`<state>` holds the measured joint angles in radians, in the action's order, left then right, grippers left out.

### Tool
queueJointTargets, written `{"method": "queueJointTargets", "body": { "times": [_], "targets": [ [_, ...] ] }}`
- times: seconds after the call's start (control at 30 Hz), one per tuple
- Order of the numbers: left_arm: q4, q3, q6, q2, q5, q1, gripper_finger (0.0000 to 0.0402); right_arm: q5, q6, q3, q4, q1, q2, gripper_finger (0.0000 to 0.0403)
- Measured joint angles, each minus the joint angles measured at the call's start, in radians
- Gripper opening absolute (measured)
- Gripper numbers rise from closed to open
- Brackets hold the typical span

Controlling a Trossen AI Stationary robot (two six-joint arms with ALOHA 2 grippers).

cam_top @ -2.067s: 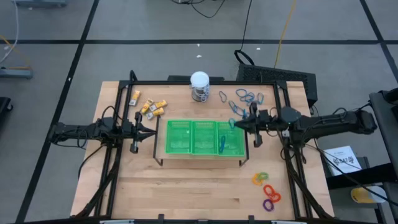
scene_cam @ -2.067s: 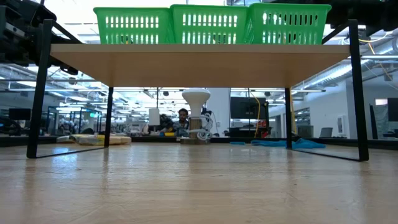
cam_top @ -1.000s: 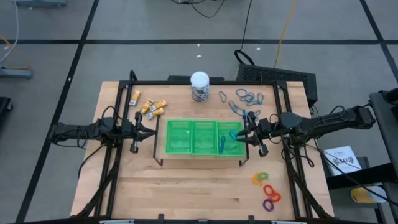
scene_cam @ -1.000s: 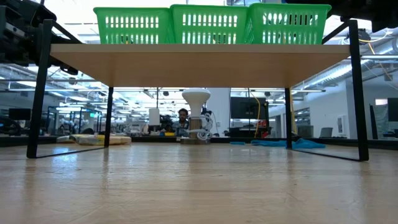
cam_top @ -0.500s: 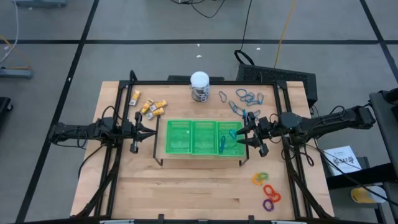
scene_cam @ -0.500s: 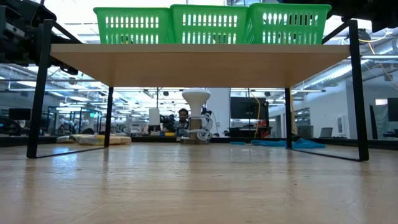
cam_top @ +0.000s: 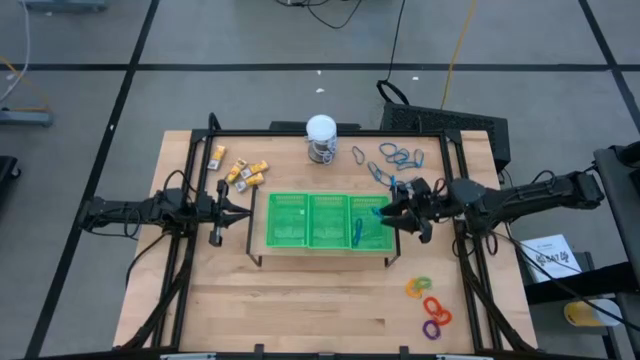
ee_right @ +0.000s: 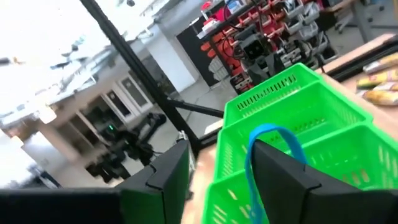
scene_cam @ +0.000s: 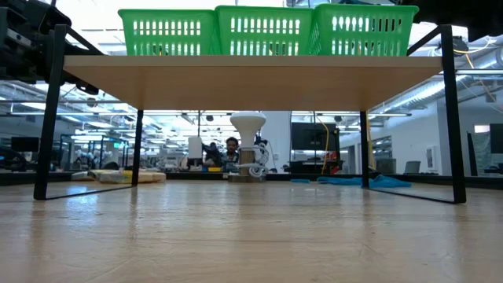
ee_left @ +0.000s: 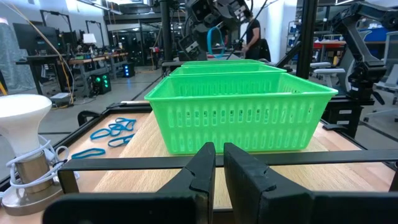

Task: Pick & Place Office Desk Supplies
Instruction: Put the blue rubber band into the right green bin on the shelf

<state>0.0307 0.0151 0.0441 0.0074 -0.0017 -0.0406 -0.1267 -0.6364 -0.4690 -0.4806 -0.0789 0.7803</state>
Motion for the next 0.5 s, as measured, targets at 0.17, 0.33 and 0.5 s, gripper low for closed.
{"method": "queueJointTargets", "body": {
  "times": [0.17,0.33,0.5],
  "targets": [
    [0.0,0.0,0.0,0.0,0.0,0.0,0.0045,-0.003,0.027,0.0,-0.008,0.001,0.0,0.0171],
    [0.0,0.0,0.0,0.0,0.0,0.0,0.0045,-0.004,0.257,0.0,0.03,-0.016,0.0,0.017],
    [0.0,0.0,0.0,0.0,0.0,0.0,0.0045,-0.004,0.459,0.0,0.084,-0.04,0.0,0.017]
  ]
}}
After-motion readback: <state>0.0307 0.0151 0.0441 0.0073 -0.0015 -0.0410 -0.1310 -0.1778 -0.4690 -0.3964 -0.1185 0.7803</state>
